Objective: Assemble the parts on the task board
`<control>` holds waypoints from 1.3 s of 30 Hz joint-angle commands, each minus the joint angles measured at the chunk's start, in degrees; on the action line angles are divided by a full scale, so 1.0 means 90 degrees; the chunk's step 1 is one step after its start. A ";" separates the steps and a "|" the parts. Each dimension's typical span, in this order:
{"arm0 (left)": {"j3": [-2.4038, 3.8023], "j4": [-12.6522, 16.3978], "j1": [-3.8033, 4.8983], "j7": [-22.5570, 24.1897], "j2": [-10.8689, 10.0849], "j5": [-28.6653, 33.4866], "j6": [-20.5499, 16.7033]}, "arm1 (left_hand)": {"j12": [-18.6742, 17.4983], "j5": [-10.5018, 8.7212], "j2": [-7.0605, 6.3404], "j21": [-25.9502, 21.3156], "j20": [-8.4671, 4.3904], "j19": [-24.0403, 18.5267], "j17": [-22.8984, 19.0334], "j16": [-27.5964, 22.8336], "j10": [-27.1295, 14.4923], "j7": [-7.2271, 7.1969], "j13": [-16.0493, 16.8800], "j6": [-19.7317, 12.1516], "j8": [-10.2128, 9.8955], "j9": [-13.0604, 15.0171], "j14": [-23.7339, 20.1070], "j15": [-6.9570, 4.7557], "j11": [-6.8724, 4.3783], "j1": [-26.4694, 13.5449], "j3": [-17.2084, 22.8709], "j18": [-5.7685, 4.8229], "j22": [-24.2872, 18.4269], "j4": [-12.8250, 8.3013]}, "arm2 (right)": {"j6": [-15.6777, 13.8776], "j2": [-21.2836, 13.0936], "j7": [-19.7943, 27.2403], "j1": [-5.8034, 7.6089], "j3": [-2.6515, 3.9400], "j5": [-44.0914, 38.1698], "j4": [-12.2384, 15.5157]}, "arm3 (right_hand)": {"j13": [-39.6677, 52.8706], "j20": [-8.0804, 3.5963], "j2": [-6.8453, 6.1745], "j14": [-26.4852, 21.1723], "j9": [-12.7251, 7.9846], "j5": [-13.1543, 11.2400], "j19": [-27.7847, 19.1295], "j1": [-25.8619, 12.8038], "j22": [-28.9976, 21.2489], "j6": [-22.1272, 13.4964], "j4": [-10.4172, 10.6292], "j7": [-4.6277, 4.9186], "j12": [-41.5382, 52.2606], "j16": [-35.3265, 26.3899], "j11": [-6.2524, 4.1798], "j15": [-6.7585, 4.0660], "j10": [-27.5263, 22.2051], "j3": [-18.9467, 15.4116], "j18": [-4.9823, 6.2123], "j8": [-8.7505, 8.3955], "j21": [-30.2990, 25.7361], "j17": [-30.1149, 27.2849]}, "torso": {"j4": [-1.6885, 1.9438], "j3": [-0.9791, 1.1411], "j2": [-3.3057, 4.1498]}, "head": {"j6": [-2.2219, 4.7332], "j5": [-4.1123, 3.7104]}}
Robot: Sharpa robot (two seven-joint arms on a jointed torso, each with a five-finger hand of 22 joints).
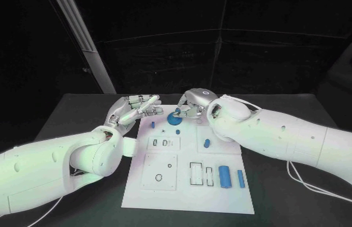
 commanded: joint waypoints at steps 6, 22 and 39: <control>0.0004 -0.0012 0.0012 0.0031 -0.0036 -0.0041 0.0092 | -0.0028 0.0000 0.0054 -0.0025 0.0000 0.0067 0.0007 -0.0038 -0.0038 -0.0010 -0.0009 0.0045 -0.0031 -0.0006 0.0049 -0.0005 -0.0008 0.0012 0.0002 0.0093 -0.0010 -0.0049 | -0.0271 -0.1112 0.1806 0.0015 -0.0001 0.1980 0.0537 | 0.0937 0.0031 -0.0034 0.0500 -0.0007 -0.0459 -0.0255 0.0822 -0.0416 -0.0030 -0.0591 -0.0014 -0.0333 -0.0140 0.0015 0.0018 0.0092 0.0064 0.0056 -0.0011 -0.0201 0.0996 | -0.0058 0.0007 -0.0027 | 0.0054 -0.0008; 0.0002 -0.0103 0.0011 0.0034 -0.0025 -0.0041 0.0122 | -0.0032 0.0001 0.0057 -0.0029 -0.0001 0.0071 0.0008 -0.0046 -0.0028 -0.0017 -0.0008 0.0054 -0.0035 -0.0005 0.0055 -0.0007 -0.0012 0.0031 0.0001 0.0094 -0.0016 -0.0069 | -0.0042 -0.2525 0.2241 -0.0262 -0.0010 0.2648 0.0589 | 0.0781 0.0004 -0.0159 0.0485 -0.0009 -0.0286 -0.0343 0.1337 -0.0605 -0.0022 -0.1092 -0.0025 -0.0550 -0.0199 -0.0006 -0.0008 -0.0033 0.0078 0.0088 -0.0021 -0.0323 0.0920 | -0.0220 0.0100 -0.0059 | 0.0111 -0.0121; -0.0002 -0.0216 0.0004 0.0024 0.0017 -0.0041 0.0138 | -0.0035 0.0001 0.0058 -0.0031 -0.0001 0.0074 0.0008 -0.0051 -0.0023 -0.0020 -0.0007 0.0058 -0.0038 -0.0004 0.0058 -0.0007 -0.0013 0.0042 0.0000 0.0094 -0.0019 -0.0081 | 0.0008 -0.2225 0.2145 -0.0583 -0.0008 0.2613 -0.0044 | 0.0767 0.0015 -0.0166 0.0491 -0.0035 -0.0295 -0.0339 0.1291 -0.0610 -0.0158 -0.1099 0.0003 -0.0567 -0.0195 0.0018 0.0009 -0.0042 0.0033 0.0087 -0.0046 -0.0330 0.0938 | -0.0185 0.0126 -0.0022 | 0.0103 -0.0109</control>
